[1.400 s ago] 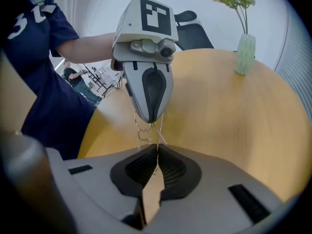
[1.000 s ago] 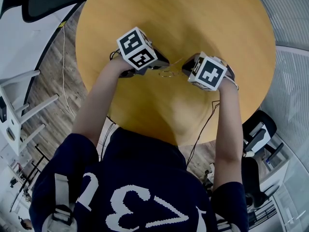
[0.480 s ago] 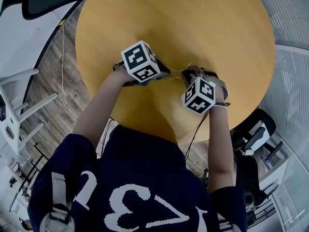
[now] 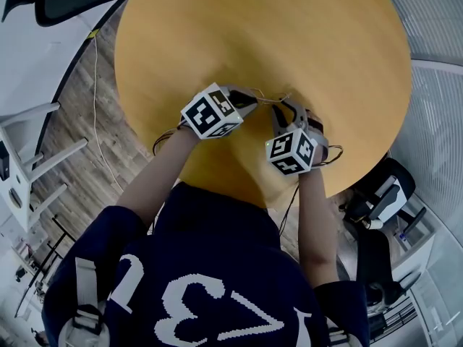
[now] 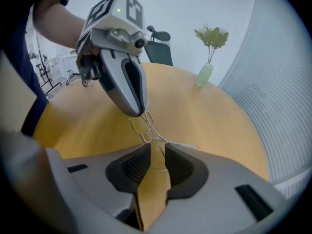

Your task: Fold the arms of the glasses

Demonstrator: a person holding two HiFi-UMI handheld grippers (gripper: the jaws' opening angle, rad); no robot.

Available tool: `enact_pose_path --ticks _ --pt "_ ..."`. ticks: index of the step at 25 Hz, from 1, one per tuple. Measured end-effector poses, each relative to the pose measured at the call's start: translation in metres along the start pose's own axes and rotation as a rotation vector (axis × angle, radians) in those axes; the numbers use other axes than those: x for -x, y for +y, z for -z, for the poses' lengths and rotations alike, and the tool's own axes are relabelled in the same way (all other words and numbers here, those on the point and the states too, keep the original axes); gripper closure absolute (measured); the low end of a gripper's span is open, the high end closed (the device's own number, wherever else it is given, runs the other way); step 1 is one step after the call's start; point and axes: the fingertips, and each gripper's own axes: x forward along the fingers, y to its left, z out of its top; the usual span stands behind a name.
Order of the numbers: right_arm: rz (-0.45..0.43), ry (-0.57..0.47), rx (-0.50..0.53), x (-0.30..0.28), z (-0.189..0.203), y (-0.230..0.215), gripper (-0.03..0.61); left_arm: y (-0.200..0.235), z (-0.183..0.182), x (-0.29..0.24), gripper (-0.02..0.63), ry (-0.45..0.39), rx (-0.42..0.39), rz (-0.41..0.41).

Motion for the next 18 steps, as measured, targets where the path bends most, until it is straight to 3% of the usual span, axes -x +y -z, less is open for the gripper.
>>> enact_pose_path --ticks 11,16,18 --pt "-0.035 -0.034 -0.324 0.010 0.019 -0.007 0.437 0.019 0.006 0.004 0.592 -0.073 0.093 -0.155" --pt "0.076 -0.063 -0.407 0.033 0.026 -0.032 0.441 0.025 -0.003 0.028 0.592 -0.157 0.096 -0.215" --pt "0.136 -0.132 -0.459 0.049 0.021 -0.046 0.502 0.025 -0.016 0.043 0.592 -0.230 0.085 -0.244"
